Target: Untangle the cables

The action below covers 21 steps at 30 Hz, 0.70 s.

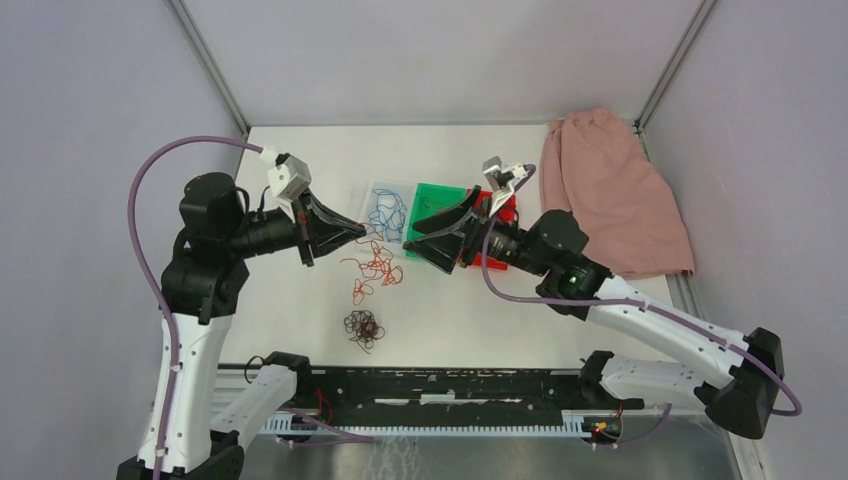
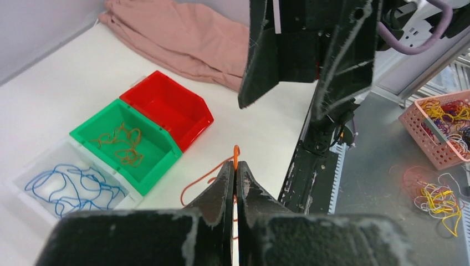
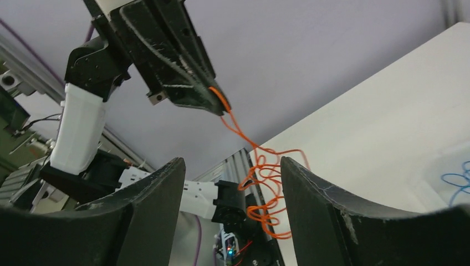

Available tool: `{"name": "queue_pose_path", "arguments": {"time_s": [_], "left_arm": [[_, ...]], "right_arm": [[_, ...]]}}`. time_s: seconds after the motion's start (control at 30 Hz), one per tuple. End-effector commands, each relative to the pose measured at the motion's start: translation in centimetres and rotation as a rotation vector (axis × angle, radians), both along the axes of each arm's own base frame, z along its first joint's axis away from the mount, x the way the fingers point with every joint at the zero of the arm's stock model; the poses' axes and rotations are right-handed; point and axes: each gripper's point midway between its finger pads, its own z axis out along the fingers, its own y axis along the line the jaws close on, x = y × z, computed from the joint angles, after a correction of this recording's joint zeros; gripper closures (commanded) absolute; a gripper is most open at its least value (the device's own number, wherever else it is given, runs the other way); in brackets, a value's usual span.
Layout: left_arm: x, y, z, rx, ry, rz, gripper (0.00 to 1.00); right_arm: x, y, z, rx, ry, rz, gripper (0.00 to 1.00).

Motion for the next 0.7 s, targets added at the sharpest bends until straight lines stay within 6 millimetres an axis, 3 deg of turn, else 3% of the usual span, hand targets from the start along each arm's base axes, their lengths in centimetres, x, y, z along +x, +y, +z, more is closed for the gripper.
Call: {"name": "queue_pose_path", "arguments": {"time_s": [0.0, 0.17, 0.67], "left_arm": [[1.0, 0.4, 0.7, -0.042, 0.011, 0.094, 0.97], [0.8, 0.3, 0.4, -0.06, 0.047, 0.102, 0.97], [0.1, -0.3, 0.0, -0.094, 0.154, 0.053, 0.97]], "right_arm": [[-3.1, 1.9, 3.5, 0.082, -0.057, 0.169, 0.3], [-3.5, 3.5, 3.1, 0.096, -0.045, 0.219, 0.3], [-2.5, 5.9, 1.8, 0.041, -0.063, 0.215, 0.3]]}}
